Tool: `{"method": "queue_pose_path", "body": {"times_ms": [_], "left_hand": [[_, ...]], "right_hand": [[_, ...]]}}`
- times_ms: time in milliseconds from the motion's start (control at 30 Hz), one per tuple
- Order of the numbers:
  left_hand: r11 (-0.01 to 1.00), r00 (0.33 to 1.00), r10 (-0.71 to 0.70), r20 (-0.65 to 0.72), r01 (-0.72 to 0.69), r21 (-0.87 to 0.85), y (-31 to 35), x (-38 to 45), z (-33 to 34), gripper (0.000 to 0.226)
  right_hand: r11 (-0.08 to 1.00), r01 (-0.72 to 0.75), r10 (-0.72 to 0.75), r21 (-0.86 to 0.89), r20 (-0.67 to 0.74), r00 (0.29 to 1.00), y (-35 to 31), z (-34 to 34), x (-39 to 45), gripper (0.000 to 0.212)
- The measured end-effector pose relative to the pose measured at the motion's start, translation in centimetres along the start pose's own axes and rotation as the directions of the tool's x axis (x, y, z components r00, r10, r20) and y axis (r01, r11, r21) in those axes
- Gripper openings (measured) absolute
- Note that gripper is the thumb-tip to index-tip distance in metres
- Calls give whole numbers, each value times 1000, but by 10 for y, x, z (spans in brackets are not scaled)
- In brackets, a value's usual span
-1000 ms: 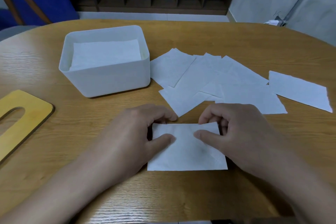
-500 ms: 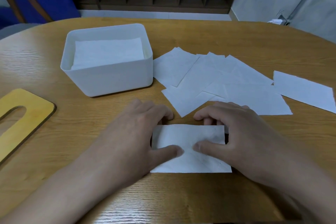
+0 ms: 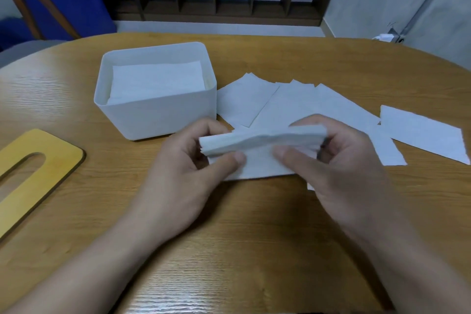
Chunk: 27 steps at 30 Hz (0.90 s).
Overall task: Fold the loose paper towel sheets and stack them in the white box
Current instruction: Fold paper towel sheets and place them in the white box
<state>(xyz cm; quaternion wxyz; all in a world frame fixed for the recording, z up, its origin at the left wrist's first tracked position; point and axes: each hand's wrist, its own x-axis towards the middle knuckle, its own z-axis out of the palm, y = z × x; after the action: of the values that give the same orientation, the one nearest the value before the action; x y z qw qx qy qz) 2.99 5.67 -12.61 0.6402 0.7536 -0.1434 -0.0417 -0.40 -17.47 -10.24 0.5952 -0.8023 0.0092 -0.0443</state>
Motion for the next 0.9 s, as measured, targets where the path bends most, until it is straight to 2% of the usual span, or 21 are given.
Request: {"method": "queue_pose_path", "body": {"times_ms": [33,100,233,467,667,900], "left_hand": [[1000,999,20,-35,-21,-21,0,1,4,14],[999,997,24,-69,-27,-43,-3,2,11,15],[995,994,-13,-108,2,-96,-10,0,16,19],[980,992,-31,-119,7,-198,-7,0,14,23],[989,991,4,-130,-22,-144,-8,-4,19,32],[994,990,10,-139,-25,-105,-9,-5,19,26]], "right_hand": [[993,-13,16,118,-29,999,0,6,1,12],[978,-26,41,205,-68,997,6,18,3,18],[985,-74,88,153,-84,993,19,31,2,19],[988,-64,73,141,-60,996,22,29,0,21],[995,-29,32,91,-33,999,21,30,-1,23],[993,-6,7,118,-3,1000,24,29,-1,25]]}}
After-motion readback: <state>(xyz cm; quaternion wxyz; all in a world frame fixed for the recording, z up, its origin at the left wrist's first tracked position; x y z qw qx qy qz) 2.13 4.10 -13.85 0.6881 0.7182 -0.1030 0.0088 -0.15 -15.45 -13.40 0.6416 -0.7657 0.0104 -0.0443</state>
